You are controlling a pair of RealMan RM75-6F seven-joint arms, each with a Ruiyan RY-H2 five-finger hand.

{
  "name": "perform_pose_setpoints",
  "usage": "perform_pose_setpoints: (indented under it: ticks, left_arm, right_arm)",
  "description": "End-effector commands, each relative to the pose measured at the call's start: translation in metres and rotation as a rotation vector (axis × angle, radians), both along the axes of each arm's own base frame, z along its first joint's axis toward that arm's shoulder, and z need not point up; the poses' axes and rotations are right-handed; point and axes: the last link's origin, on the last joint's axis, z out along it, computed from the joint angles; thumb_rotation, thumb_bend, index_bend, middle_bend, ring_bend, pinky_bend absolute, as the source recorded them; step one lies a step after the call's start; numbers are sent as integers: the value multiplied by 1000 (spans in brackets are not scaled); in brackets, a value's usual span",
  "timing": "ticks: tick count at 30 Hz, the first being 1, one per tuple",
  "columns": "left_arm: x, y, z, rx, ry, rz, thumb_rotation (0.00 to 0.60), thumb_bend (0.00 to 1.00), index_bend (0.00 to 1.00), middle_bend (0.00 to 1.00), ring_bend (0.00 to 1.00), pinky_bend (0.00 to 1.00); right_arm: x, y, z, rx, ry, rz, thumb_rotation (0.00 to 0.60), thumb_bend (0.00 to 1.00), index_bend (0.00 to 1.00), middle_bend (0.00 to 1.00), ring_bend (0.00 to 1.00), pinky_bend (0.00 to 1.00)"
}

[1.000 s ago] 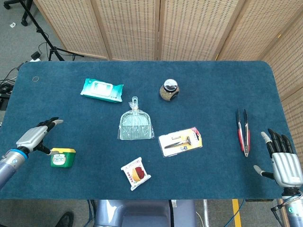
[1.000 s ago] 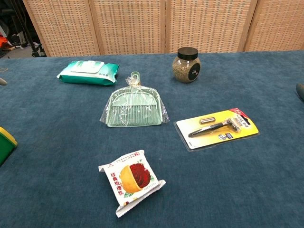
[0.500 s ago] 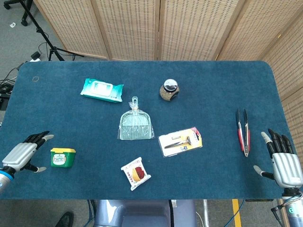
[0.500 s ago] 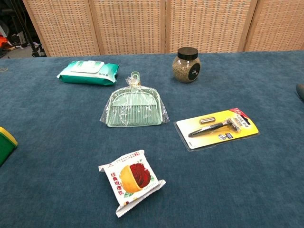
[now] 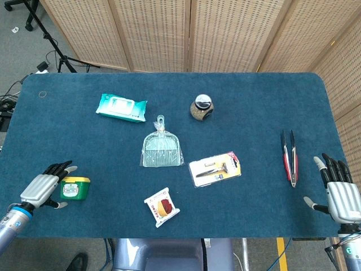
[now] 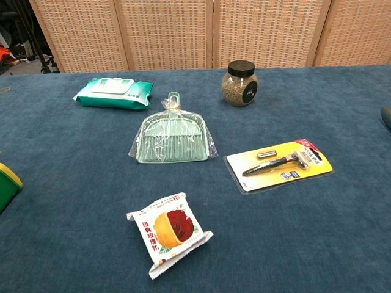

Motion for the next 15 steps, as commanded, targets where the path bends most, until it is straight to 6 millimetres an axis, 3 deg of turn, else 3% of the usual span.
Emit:
perform_pose_setpoints:
  ticks: [1,5,11,15]
  left_arm:
    - [1,1,-6,43,2,-18,600,145,448,137,136,139]
    - [2,2,-8,80,-4,-23,600,165,608,304,314,297]
    - [3,3,0,99,-35,-4,600,251,648,346,369,346]
    - [14,5,19,13,-113,38,600,308,663,358,382,357]
  right_arm:
    - [0,0,0,2,-2,-1,600,0,13,0,0,0]
    - [0,0,0,3,-3,-1,600,0,13,0,0,0]
    - [-1,0,-1,4,0,-2,600,0,13,0,0,0]
    - [0,-1,-2,8,3,-2,600,0,13,0,0,0]
